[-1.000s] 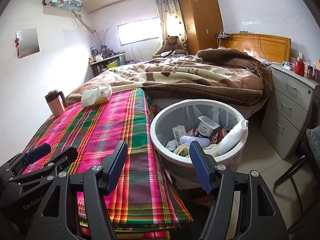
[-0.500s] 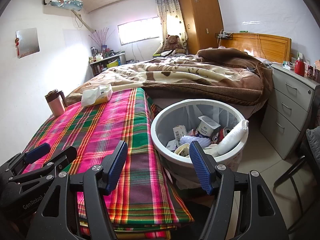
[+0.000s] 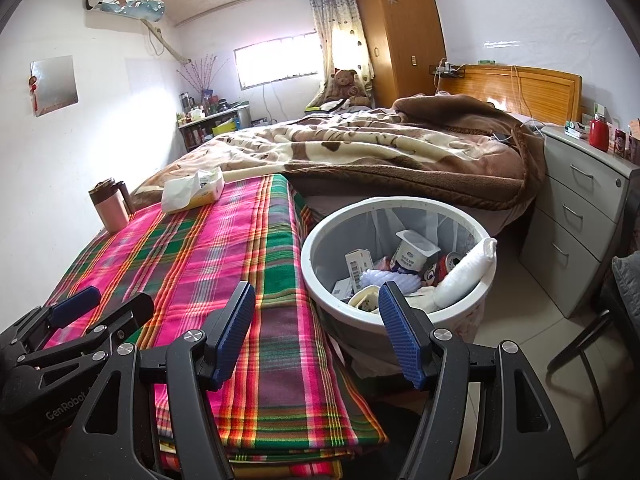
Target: Collect trash
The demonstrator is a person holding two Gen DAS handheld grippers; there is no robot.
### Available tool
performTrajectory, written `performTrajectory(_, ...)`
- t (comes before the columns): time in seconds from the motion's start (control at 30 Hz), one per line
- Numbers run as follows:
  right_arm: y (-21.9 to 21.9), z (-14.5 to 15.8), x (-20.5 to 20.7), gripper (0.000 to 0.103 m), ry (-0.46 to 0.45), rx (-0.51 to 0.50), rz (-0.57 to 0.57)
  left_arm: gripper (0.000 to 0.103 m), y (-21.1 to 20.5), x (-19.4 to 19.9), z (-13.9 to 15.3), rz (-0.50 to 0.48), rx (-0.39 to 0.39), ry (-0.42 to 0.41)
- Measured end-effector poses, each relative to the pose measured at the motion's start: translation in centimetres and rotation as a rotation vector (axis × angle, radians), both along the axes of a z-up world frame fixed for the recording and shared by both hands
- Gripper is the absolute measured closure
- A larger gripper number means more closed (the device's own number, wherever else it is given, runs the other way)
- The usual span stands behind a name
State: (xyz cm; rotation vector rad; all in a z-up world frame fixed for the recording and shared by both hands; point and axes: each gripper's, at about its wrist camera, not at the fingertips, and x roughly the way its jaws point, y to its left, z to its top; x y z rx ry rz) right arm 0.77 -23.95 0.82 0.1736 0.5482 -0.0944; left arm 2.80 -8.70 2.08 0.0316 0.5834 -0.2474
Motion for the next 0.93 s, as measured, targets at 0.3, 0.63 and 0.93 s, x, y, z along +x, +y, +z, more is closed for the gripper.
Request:
performTrajectory(0.3,-0.02,-0.09,0.05,0.037,0.005,0.002,-0.003,0.024,0.06,0.05,0.02,0.014,-0.001,-0.001)
performTrajectory(0.63,0.01,-0.09,0.06,0.037,0.005,0.003,-0.002,0.024,0.22,0.12,-0.13,0.021,-0.005,0.003)
performTrajectory(0.93,0.05,-0.1,-0.05,0.037,0.008,0.004,-0.005,0.024,0.31,0.06,-0.24,0.032,-0.009,0.004)
